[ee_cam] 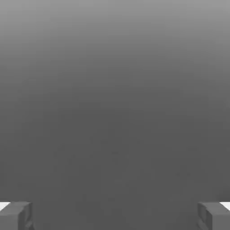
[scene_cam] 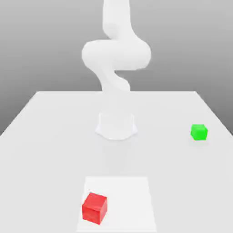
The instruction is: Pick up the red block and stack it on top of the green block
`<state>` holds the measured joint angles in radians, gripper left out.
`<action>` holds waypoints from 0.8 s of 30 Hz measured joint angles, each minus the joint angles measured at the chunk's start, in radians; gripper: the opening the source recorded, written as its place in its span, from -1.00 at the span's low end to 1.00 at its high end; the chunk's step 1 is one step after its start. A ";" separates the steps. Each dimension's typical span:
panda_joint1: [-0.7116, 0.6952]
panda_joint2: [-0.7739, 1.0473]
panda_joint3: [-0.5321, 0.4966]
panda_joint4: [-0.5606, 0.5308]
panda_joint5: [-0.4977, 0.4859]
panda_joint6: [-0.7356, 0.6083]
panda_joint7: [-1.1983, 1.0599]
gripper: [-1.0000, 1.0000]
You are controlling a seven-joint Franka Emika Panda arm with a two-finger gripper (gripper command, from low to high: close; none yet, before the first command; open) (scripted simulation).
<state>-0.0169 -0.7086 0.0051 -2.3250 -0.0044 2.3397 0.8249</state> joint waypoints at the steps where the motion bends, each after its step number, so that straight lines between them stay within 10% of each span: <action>1: -0.007 0.039 0.002 -0.011 -0.002 0.017 0.011 0.00; 24: -0.100 0.876 -0.012 -0.228 0.005 0.392 0.198 0.00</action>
<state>-0.1170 0.1672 -0.0070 -2.5525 0.0003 2.7320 1.0224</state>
